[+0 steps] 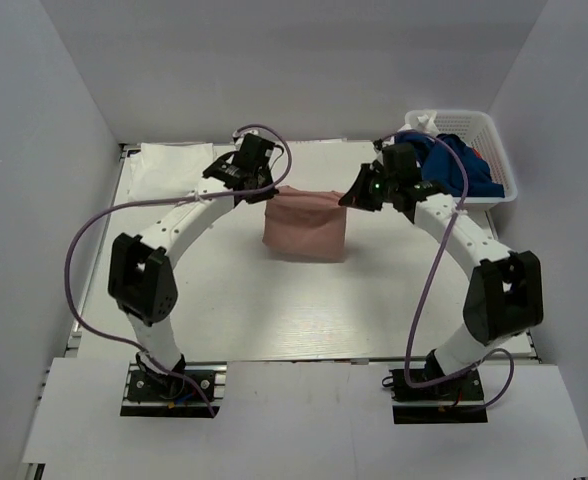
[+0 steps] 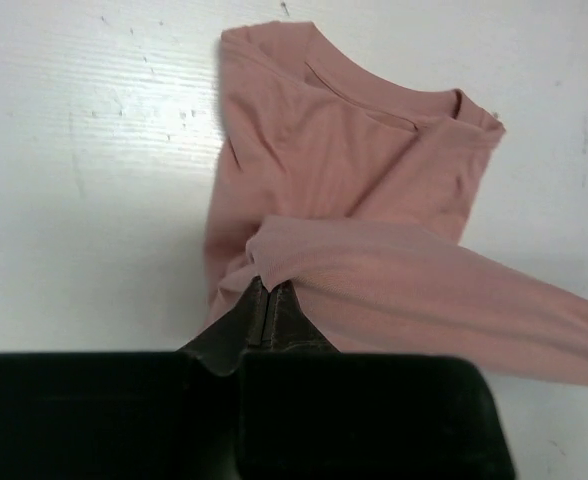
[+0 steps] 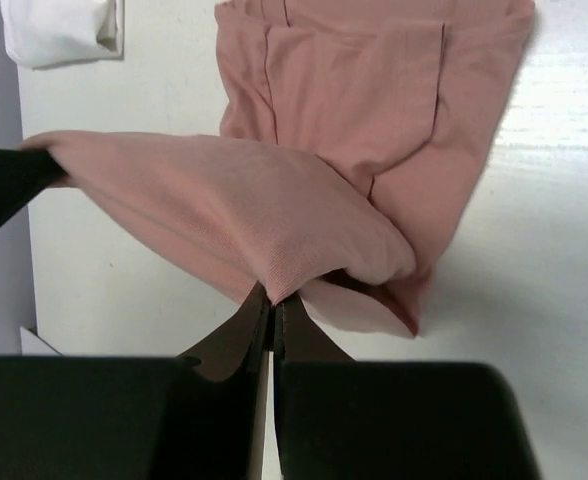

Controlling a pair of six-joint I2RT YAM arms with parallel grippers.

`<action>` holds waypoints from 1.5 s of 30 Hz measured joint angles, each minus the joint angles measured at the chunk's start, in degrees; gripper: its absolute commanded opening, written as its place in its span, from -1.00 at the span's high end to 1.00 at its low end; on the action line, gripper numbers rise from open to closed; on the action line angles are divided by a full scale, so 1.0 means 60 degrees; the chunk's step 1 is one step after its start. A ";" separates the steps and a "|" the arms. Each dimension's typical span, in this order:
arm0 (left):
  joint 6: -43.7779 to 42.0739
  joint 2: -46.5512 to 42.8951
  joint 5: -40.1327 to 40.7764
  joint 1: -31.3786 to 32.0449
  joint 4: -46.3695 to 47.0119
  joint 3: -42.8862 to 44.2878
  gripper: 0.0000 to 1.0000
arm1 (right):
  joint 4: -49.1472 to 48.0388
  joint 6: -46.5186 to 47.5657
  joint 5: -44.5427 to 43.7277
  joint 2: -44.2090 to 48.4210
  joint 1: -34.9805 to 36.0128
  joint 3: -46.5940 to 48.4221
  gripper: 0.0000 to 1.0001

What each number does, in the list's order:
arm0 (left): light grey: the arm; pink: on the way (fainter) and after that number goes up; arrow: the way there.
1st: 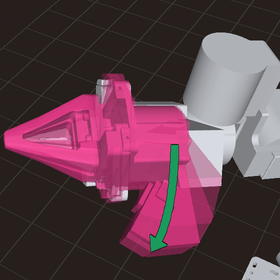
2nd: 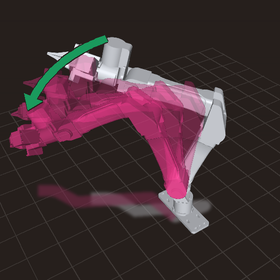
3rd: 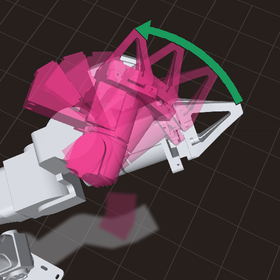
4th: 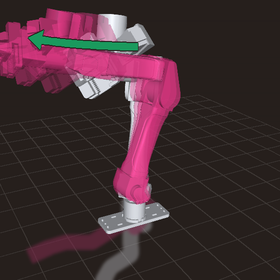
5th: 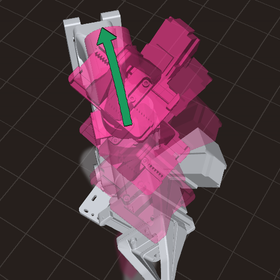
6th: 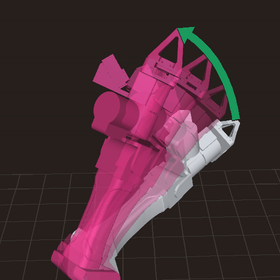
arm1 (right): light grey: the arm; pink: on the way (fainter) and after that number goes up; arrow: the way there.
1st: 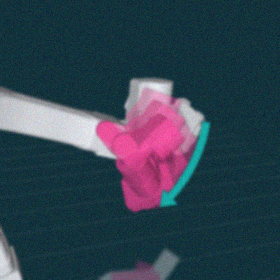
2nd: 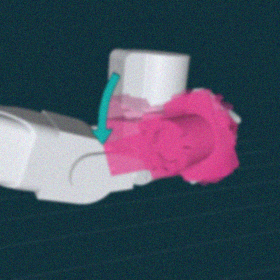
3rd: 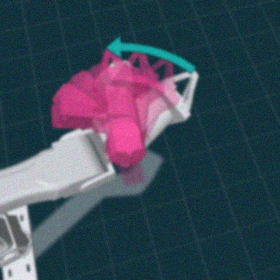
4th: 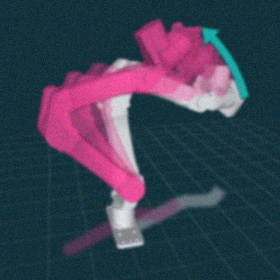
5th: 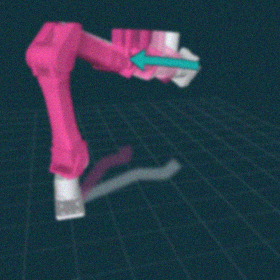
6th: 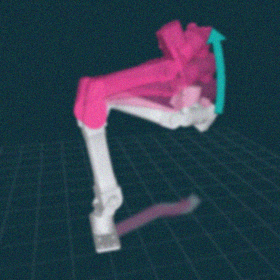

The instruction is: Fold and stack the t-shirts

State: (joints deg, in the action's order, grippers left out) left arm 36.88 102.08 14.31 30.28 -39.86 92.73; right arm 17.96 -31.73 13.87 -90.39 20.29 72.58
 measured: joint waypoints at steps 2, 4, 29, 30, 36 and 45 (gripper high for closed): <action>-0.0113 0.0546 -0.0095 -0.0222 0.0036 0.0419 1.00 | -0.0018 0.0007 0.0117 -0.0437 -0.0106 0.0448 1.00; -0.0244 0.1137 -0.0277 -0.0408 0.0109 0.1002 1.00 | -0.0015 0.0011 0.0211 -0.0878 -0.0222 0.0834 1.00; -0.2051 0.5941 -0.2776 -0.2069 0.0780 0.5166 -0.99 | 0.0051 0.0047 0.1107 -0.6164 -0.1260 0.5067 -0.81; -0.2116 0.5818 -0.2790 -0.2080 0.0874 0.5027 -0.99 | -0.0149 0.0055 0.1100 -0.5934 -0.1260 0.4809 -0.81; -0.2404 0.3679 -0.3901 -0.1843 0.1552 0.2339 -0.99 | -0.0812 0.0018 0.1206 -0.4087 -0.1100 0.2830 -0.81; -0.2860 0.1909 -0.8225 -0.1224 0.3712 -0.1129 -0.99 | -0.2477 -0.0444 0.2320 -0.4776 -0.0729 0.2958 -0.81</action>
State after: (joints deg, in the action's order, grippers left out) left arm 19.73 113.54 -35.05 22.94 -17.58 85.95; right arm 3.09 -34.39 27.79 -119.04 15.92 90.32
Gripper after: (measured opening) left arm 0.994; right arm 0.907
